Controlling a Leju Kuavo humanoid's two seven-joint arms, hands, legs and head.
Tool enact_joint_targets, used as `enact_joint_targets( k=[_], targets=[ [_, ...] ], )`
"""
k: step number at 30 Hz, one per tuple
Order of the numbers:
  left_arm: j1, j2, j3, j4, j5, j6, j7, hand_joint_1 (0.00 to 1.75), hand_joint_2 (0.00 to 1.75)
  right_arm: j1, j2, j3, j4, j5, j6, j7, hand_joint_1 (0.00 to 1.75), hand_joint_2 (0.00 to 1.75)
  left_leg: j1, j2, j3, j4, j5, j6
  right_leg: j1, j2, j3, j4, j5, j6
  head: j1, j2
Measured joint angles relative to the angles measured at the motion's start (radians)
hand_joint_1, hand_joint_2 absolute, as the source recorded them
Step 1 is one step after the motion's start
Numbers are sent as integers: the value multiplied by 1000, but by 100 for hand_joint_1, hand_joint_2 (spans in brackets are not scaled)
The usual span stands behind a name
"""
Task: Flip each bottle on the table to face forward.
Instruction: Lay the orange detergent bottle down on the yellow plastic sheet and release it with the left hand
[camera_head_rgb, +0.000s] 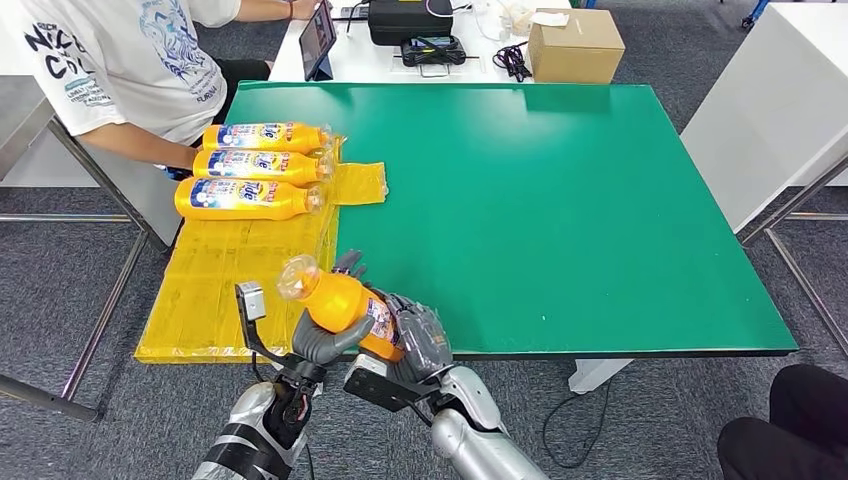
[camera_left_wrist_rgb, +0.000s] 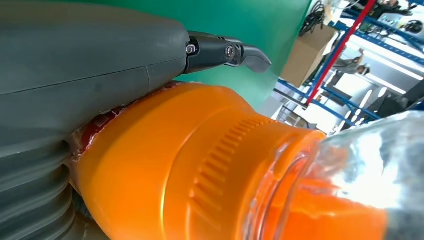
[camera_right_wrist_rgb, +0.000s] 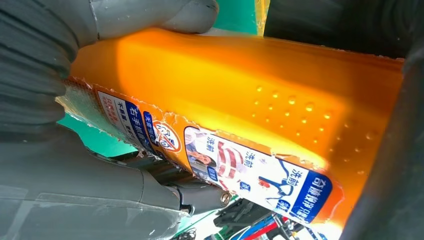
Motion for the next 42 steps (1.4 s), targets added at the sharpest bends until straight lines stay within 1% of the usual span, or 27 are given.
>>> enact_joint_targets(
  k=[1,6,20,31,33,35,37,42],
  targets=[
    [1,0,0,-2,0,0,-6,175,175,-1,0,0,0,-7,5,-2,175,175,0,0,0,0,0,0,0,0,0,0,0,0,0,0],
    [14,0,1,-30,-12,5,-32,175,175,-6,1,0,-3,-40,30,-13,175,175,0,0,0,0,0,0,0,0,0,0,0,0,0,0],
    [18,-1,6,-52,-18,14,-40,175,175,-8,7,0,-9,-47,38,-16,175,175,0,0,0,0,0,0,0,0,0,0,0,0,0,0],
    [41,-6,6,-121,-63,64,-66,175,175,-11,12,1,-39,-89,90,-17,174,175,0,0,0,0,0,0,0,0,0,0,0,0,0,0],
    [43,-6,6,-128,-69,71,-67,175,175,-11,14,1,-43,-94,94,-17,87,175,0,0,0,0,0,0,0,0,0,0,0,0,0,0],
    [43,-8,7,-134,-83,91,-74,175,175,-10,15,1,-45,-95,94,-14,0,87,0,0,0,0,0,0,0,0,0,0,0,0,0,0],
    [41,-10,7,-143,-108,130,-88,175,175,-6,15,2,-48,-97,93,-5,0,0,0,0,0,0,0,0,0,0,0,0,0,0,0,0],
    [26,-12,30,-170,-209,307,-110,175,175,17,12,-7,-103,-145,89,34,0,0,0,0,0,0,0,0,0,0,0,0,0,0,0,0]
  ],
)
